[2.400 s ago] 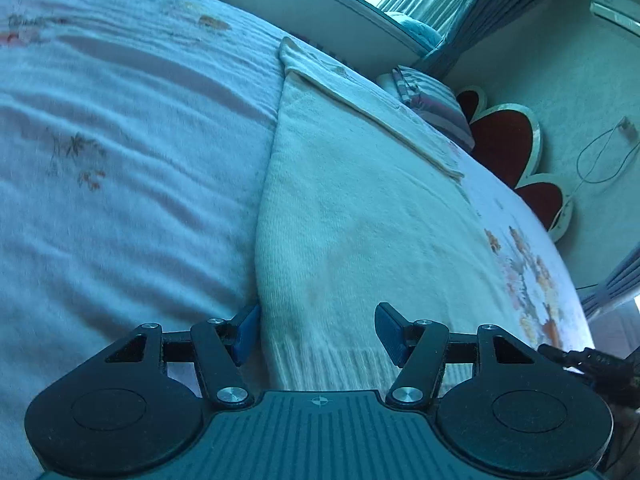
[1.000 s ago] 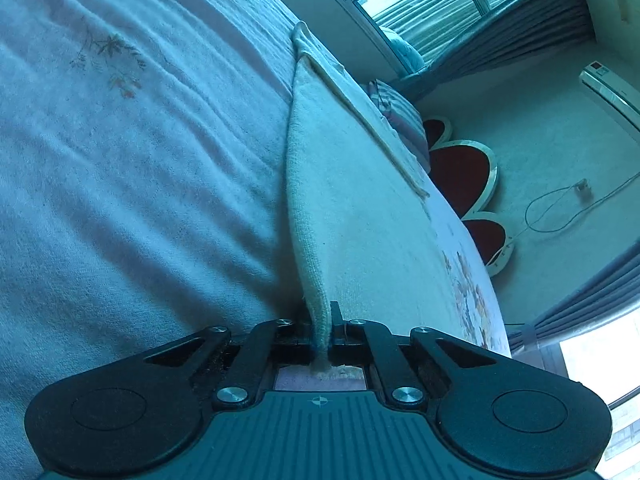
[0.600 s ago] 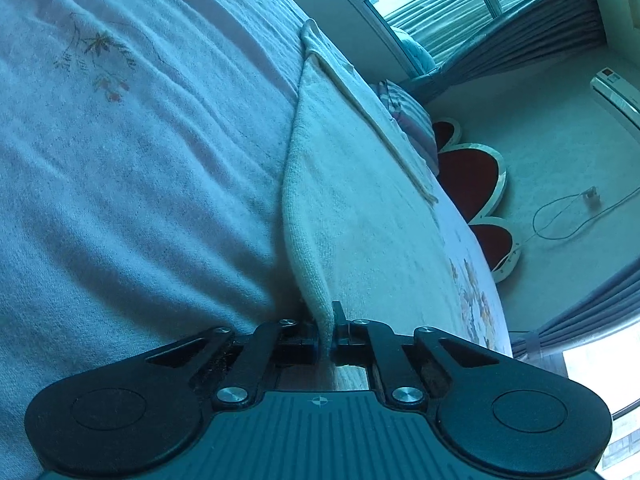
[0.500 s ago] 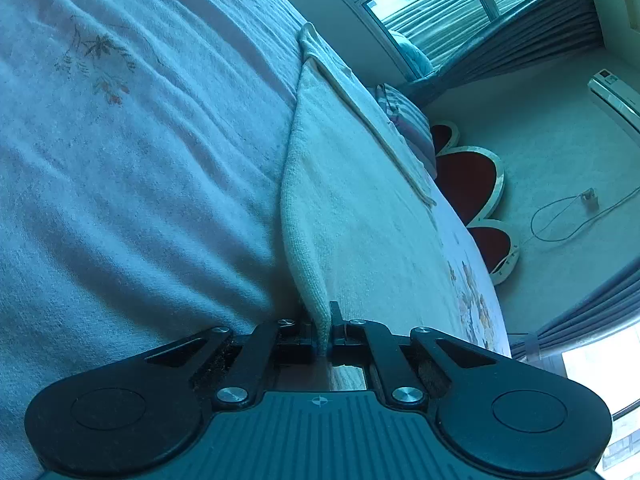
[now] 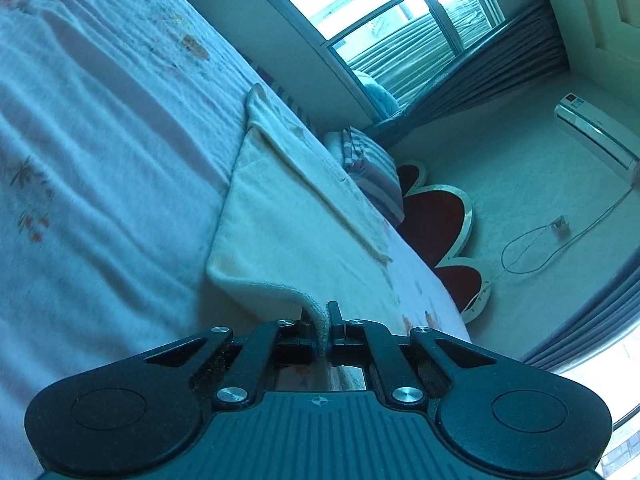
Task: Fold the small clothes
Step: 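Lift the hem with both tools and fold it toward the collar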
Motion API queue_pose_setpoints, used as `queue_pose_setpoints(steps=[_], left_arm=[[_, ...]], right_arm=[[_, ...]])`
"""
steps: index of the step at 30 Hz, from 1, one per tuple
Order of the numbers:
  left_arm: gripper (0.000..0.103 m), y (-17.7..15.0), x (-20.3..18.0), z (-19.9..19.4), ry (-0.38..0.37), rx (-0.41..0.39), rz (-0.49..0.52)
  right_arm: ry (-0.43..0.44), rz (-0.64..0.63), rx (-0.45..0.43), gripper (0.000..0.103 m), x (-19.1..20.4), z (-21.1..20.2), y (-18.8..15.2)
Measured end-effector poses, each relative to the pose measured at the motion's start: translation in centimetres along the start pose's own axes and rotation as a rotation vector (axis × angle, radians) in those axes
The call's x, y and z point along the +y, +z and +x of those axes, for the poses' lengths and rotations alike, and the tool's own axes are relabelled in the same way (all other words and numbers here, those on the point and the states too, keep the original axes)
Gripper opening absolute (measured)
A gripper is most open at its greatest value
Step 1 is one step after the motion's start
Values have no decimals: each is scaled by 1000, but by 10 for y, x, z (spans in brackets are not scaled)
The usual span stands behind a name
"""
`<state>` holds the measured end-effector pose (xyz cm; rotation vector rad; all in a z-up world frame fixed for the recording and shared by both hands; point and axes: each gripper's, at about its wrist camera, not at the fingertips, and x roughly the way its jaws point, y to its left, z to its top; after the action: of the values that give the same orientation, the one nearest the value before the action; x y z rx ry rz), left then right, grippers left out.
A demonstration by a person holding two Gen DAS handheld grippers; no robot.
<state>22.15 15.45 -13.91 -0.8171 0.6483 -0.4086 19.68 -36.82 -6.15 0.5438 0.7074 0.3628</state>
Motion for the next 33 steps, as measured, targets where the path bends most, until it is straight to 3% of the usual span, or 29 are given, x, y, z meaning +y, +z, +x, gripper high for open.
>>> queue_pose_setpoints(steps=[9, 17, 21, 28, 30, 31, 32, 33], left_arm=[[4, 84, -28, 68, -22, -52, -21], [4, 153, -24, 159, 0, -56, 3], [4, 182, -9, 204, 39, -52, -2], [4, 227, 24, 273, 121, -18, -77], [6, 236, 27, 285, 197, 1, -73], [26, 240, 25, 283, 228, -12, -62], [71, 244, 25, 277, 241, -49, -40], [88, 244, 22, 269, 245, -92, -13]], right_arm=[[29, 34, -59, 4, -3, 48, 96], [47, 44, -36, 4, -29, 132, 178], [57, 47, -8, 4, -48, 183, 209], [64, 173, 62, 5, -94, 263, 247], [62, 194, 44, 15, -104, 274, 254], [44, 206, 9, 30, -108, 273, 256], [24, 227, -48, 46, -113, 269, 259], [23, 224, -83, 52, -116, 261, 261]])
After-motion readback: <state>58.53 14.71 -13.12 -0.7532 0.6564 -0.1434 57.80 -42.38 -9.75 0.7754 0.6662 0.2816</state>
